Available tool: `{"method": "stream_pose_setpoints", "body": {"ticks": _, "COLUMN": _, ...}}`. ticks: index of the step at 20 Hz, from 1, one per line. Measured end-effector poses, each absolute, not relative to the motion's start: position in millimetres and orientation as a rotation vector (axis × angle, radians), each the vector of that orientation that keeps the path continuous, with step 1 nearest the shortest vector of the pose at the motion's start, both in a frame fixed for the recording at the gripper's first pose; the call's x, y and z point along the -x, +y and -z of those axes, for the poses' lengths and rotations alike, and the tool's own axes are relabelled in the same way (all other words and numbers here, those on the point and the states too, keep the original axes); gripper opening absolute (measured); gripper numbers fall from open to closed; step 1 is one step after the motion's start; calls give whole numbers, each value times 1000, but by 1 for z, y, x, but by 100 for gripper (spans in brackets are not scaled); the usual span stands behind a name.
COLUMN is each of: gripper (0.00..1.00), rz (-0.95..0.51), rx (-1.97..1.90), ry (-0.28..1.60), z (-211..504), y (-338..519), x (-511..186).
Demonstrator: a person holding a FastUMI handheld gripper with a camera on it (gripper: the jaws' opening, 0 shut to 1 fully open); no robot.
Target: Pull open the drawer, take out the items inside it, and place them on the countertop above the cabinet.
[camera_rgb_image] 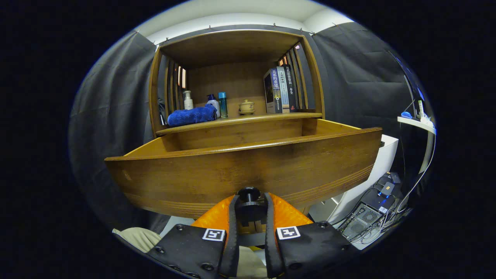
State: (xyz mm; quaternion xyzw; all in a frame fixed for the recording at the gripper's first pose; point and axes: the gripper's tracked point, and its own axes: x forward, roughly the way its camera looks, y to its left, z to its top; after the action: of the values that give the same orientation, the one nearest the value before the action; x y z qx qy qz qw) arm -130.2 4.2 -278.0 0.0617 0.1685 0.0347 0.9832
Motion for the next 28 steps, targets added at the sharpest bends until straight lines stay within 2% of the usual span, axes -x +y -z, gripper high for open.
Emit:
{"method": "stream_pose_setpoints", "body": {"ticks": 1, "gripper": 36, "rz": -63, "rx": -118, "ry": 356, "z": 278, "y": 3, "x": 131}}
{"method": "stream_pose_setpoints", "body": {"ticks": 2, "gripper": 42, "rz": -53, "rx": -111, "ry": 370, "z": 277, "y": 2, "x": 131}}
{"method": "stream_pose_setpoints", "body": {"ticks": 12, "gripper": 79, "rz": -49, "rx": -98, "ry": 257, "z": 189, "y": -9, "x": 126}}
{"method": "stream_pose_setpoints", "body": {"ticks": 17, "gripper": 100, "rz": -54, "rx": -111, "ry": 226, "z": 152, "y": -12, "x": 101}}
{"method": "stream_pose_setpoints", "body": {"ticks": 23, "gripper": 99, "rz": -56, "rx": -125, "ry": 252, "z": 134, "y": -10, "x": 58}}
{"method": "stream_pose_setpoints", "body": {"ticks": 25, "gripper": 99, "rz": -9, "rx": -130, "ry": 319, "z": 142, "y": -18, "x": 37}}
{"method": "stream_pose_setpoints", "body": {"ticks": 28, "gripper": 99, "rz": -48, "rx": -145, "ry": 413, "z": 149, "y": -5, "x": 19}}
